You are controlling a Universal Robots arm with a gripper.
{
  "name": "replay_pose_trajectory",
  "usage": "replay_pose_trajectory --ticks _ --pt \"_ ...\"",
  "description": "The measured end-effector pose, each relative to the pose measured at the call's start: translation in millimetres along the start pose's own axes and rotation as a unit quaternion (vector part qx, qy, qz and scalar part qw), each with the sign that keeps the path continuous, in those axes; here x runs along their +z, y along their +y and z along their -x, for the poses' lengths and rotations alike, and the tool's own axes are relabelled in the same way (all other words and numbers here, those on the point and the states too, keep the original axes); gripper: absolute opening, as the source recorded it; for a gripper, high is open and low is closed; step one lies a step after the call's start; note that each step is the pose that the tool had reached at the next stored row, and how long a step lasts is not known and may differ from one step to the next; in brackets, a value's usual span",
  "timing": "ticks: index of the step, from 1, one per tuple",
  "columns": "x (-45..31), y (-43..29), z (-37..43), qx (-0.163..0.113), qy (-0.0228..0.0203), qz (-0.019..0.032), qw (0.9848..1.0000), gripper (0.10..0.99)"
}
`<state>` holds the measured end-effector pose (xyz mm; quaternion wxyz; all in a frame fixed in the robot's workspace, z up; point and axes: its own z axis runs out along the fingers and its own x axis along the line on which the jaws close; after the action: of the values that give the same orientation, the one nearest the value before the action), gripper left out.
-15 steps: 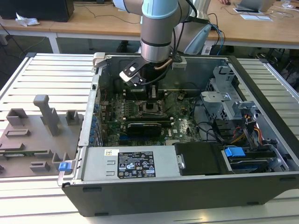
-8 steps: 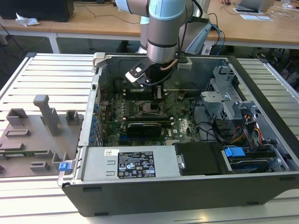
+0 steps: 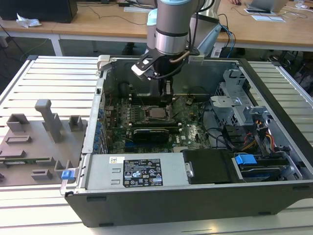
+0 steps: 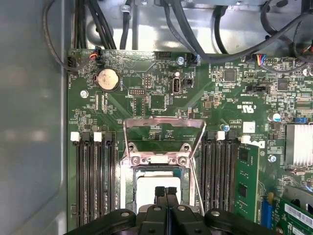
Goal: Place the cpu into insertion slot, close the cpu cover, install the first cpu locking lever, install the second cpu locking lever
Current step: 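Place the cpu into insertion slot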
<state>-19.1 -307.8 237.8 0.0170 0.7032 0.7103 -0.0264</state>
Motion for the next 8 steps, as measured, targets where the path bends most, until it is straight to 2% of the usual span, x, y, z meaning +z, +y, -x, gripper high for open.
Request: replay_pose_trajectory --ticks 8 --pt "-8.6 -0.1 0.5 0.000 -0.0001 0.0000 1.0000 0.106"
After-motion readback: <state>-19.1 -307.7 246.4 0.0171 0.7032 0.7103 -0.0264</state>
